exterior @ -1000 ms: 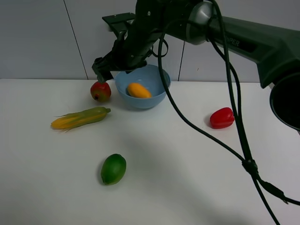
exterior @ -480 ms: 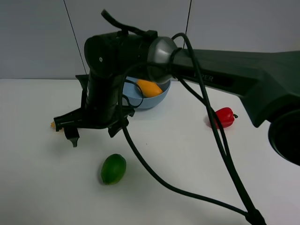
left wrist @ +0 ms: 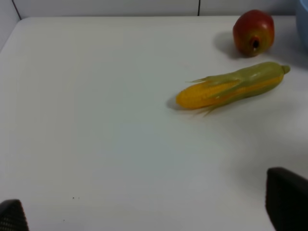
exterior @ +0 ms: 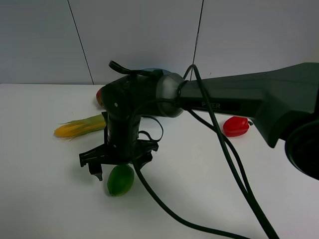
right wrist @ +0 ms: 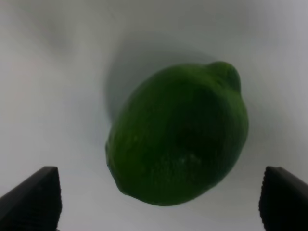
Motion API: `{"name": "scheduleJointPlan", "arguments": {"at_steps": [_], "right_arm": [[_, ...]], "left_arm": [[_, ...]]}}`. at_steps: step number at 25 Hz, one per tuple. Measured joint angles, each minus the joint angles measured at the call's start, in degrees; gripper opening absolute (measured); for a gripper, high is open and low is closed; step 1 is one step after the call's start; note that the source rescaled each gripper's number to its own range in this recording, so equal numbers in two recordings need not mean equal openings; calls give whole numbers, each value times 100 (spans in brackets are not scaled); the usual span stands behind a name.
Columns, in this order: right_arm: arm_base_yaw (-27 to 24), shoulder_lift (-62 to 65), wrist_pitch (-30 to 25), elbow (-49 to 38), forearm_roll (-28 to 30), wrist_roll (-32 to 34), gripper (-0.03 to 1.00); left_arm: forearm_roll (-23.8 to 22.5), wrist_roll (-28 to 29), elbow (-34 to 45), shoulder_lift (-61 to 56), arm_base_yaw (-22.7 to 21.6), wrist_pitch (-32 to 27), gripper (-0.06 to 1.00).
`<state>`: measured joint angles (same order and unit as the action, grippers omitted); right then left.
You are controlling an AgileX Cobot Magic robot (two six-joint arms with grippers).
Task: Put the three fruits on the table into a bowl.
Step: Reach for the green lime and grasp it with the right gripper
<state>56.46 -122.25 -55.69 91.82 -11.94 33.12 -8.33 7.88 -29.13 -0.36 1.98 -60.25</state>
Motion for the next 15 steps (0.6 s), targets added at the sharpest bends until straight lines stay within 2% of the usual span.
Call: {"name": "scheduleJointPlan", "arguments": {"at_steps": [8, 15], "right_arm": [[0, -90, 24, -7, 130, 6, 48], [0, -81, 5, -7, 29, -271, 48]], "left_arm": [[0, 0, 0, 0, 0, 0, 100], [0, 0, 0, 0, 0, 0, 100]]}}
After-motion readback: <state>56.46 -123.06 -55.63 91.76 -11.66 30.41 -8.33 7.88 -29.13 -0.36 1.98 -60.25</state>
